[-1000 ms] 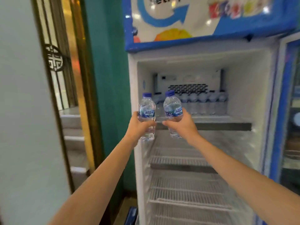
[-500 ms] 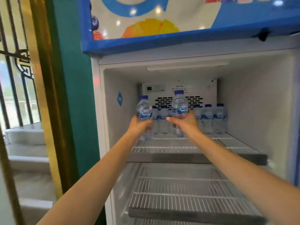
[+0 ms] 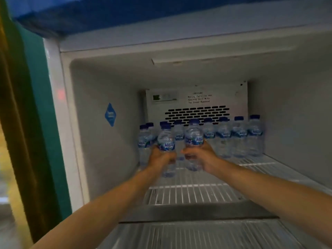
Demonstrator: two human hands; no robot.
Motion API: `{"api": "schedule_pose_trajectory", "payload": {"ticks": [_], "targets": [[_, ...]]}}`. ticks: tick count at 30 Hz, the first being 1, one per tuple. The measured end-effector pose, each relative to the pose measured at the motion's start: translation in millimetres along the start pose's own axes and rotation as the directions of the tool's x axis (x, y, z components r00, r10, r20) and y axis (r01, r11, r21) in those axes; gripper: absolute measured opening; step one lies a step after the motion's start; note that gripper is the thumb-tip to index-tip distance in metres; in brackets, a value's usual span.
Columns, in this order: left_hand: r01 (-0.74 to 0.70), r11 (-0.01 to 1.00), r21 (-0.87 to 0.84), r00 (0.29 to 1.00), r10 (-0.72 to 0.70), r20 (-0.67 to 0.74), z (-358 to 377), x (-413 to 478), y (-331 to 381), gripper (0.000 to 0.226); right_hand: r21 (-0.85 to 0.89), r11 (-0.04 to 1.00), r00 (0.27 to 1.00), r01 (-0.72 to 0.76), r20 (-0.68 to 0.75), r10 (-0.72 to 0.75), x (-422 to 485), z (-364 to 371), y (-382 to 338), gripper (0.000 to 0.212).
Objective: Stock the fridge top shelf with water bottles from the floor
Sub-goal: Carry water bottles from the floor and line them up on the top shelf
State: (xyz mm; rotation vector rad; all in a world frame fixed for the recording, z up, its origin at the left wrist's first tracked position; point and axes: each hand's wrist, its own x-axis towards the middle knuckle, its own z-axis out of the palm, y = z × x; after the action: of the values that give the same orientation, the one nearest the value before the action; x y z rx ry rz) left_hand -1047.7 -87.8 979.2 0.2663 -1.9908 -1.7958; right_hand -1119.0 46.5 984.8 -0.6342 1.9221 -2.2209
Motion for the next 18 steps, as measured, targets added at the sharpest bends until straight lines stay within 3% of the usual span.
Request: {"api": "schedule_pose_trajectory", "payload": {"ticks": [4, 8, 12, 15, 18], "targets": [[-0.032, 0.999, 0.012, 0.998, 0.032, -0.056, 4, 26, -12, 0.090, -0.035, 0.999, 1.000, -0.021, 0.019, 0.021, 16, 1, 7, 0.050], [-0.090, 0.996, 0.004, 0.990, 0.090, -0.107, 7, 36, -18, 0.094, -0.039, 0.997, 0.995, 0.069, 0.079, -0.066, 41, 6, 30, 0.071], [-0.128, 0.991, 0.037, 0.985, 0.131, -0.108, 5, 44, -24, 0.097, -0.035, 0.995, 0.994, 0.090, 0.071, -0.088, 53, 9, 53, 0.072], [-0.144, 0.980, 0.141, 0.981, 0.160, -0.113, 8, 33, -22, 0.083, -0.042, 0.996, 0.992, 0.078, 0.102, -0.074, 57, 9, 57, 0.077], [-0.167, 0.931, 0.325, 0.969, 0.215, -0.120, 6, 26, -30, 0.063, -0.043, 0.999, 0.993, 0.029, 0.117, -0.024, 59, 9, 57, 0.064]]}}
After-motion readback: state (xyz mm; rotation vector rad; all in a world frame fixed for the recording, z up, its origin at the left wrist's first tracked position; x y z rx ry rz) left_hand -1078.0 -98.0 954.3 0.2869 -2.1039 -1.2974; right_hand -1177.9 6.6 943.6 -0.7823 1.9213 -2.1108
